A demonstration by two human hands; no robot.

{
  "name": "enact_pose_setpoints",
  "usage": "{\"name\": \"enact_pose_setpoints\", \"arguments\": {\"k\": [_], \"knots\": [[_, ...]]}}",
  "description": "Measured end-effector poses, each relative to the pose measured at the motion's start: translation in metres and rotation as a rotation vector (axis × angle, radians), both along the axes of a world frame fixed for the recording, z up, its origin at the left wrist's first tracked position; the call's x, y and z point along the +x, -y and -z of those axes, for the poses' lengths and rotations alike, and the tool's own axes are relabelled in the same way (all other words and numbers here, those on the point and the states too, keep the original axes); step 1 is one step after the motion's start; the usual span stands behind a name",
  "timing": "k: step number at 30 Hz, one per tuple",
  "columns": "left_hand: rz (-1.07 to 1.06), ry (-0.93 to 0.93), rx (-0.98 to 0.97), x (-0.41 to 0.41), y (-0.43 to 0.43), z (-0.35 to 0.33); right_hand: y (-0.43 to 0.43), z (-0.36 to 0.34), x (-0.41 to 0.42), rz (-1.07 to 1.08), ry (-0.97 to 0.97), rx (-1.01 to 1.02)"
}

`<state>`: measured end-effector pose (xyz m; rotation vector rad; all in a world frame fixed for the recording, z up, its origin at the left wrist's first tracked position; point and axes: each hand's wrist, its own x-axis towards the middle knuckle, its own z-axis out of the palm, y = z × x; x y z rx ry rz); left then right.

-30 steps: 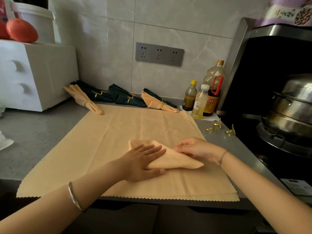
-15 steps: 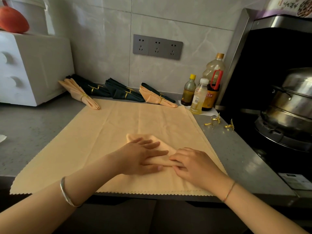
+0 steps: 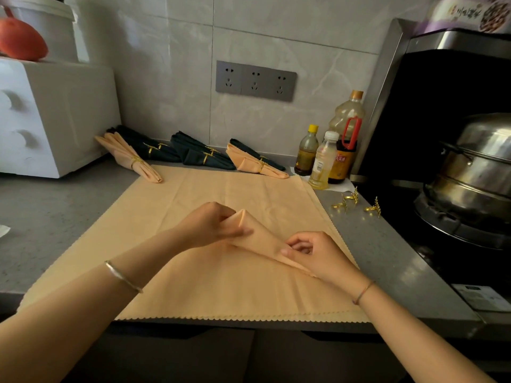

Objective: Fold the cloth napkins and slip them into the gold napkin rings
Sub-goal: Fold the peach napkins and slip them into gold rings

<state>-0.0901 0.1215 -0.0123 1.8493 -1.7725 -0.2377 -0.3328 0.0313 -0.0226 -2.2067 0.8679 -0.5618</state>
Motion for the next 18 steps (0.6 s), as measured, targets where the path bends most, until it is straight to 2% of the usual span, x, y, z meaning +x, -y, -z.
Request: {"name": "enact_pose_setpoints", "arguments": {"k": [8, 13, 16, 18], "knots": [[-0.121, 0.025, 0.098, -0.003, 0.025, -0.003, 0.012, -0.008, 0.014, 0.104, -0.038, 0.122], [-0.283, 0.190, 0.088, -0.010, 0.026, -0.005, 0.016, -0.006, 0.014, 0.110, -0.159, -0.006], [-0.190, 0.372, -0.079, -0.016, 0.021, -0.012, 0.017, -0.009, 0.014, 0.134, -0.241, -0.062], [-0.031, 0.373, -0.177, -0.021, 0.016, -0.013, 0.017, -0.012, 0.014, 0.151, -0.287, -0.064]]}}
